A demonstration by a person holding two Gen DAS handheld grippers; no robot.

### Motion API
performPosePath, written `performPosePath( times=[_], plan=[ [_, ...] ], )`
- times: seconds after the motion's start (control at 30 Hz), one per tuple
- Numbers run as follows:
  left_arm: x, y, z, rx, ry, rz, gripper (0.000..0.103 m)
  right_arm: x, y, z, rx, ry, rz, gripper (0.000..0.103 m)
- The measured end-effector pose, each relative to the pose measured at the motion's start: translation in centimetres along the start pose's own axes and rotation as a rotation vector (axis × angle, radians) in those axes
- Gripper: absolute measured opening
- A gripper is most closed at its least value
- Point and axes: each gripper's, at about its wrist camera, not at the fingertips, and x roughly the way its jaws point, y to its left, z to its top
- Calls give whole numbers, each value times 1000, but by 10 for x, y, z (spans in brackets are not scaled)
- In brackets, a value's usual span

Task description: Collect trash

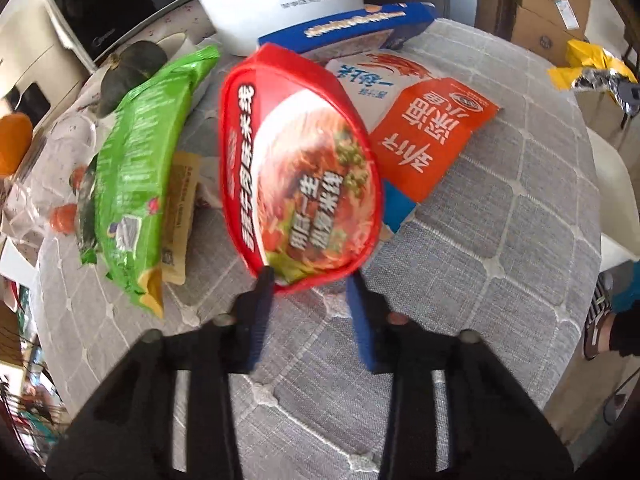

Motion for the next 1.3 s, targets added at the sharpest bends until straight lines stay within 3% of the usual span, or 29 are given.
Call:
performPosePath(
  times=[0.03,0.13,0.17,0.2,0.23,0.3,0.5,0.57,0.63,0.67,0.7,0.73,1.07,1.17,1.2,1.27,1.3],
  plan=[
    [-1,7,-1,-47,-1,-2,7,-3,0,0,4,-6,7,28],
    [-4,20,-10,-186,-13,-24,8,-13,4,-2,16,-22,29,28],
    [-6,22,-12,-218,-22,-29,12,-15,5,-3,19,-25,35,28],
    [-8,23,-16,-247,-31,-41,31,-17,6,-3,22,-28,41,28],
    [-11,24,-19,-272,-45,-53,56,-19,7,-3,25,-30,47,28],
    [-19,25,-26,-316,-96,-66,76,-23,9,-4,24,-35,53,28],
    [-10,52,-33,-583,-151,-151,76,-22,10,-4,22,-30,52,28],
    [-5,63,-39,-697,-170,-167,68,-20,9,-4,21,-24,49,28],
    [3,70,-45,-793,-163,-194,37,-18,9,-3,19,-20,44,28],
    [7,73,-47,-824,-154,-204,29,-17,8,-3,19,-18,42,28],
    [11,72,-49,-844,-147,-207,10,-16,7,-3,18,-16,41,28],
    [12,72,-52,-859,-146,-202,4,-15,6,-3,18,-15,38,28],
    [-26,75,-60,-853,-203,-163,0,-27,1,-8,31,-35,28,28],
    [-34,77,-62,-781,-202,-154,1,-32,1,-10,43,-42,36,28],
    [-35,77,-64,-753,-194,-135,3,-33,1,-10,47,-44,39,28],
    [-37,78,-65,-702,-192,-99,36,-33,2,-11,48,-44,43,28],
    [-38,81,-68,-691,-198,-77,66,-33,3,-11,45,-44,43,28]
  ],
)
